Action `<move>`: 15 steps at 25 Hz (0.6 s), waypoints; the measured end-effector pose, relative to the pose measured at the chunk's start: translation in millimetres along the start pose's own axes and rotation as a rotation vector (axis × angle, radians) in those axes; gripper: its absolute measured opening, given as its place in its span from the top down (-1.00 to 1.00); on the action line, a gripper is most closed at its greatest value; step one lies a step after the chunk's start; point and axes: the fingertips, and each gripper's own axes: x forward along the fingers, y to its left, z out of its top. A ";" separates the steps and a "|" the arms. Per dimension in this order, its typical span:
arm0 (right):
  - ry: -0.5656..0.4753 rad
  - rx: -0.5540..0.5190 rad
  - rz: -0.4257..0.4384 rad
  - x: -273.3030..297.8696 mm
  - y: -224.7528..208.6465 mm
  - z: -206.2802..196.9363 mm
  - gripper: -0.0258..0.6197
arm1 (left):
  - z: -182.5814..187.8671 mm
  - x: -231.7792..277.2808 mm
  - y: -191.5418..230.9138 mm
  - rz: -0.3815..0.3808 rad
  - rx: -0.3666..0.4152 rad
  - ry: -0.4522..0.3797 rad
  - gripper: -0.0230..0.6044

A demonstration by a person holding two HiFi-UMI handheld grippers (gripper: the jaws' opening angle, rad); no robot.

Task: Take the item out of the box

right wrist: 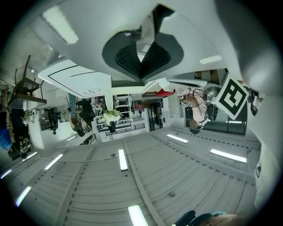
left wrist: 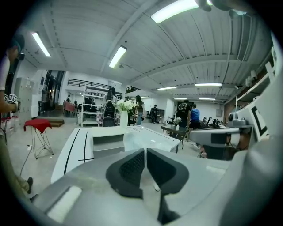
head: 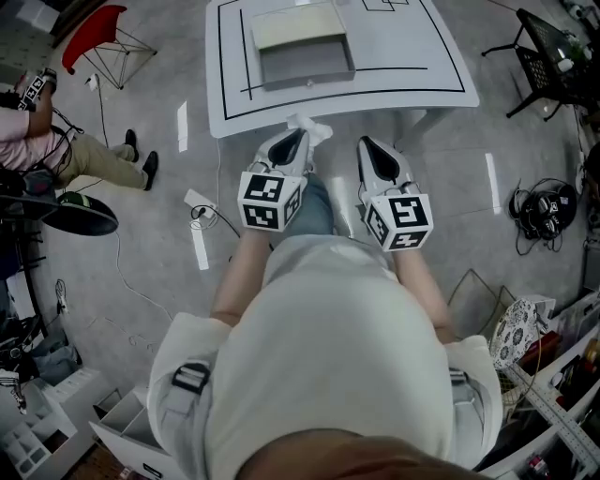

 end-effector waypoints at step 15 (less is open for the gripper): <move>0.013 -0.027 0.044 -20.6 33.4 -6.5 0.96 | -6.0 -47.6 -3.6 0.024 -0.047 -0.070 0.87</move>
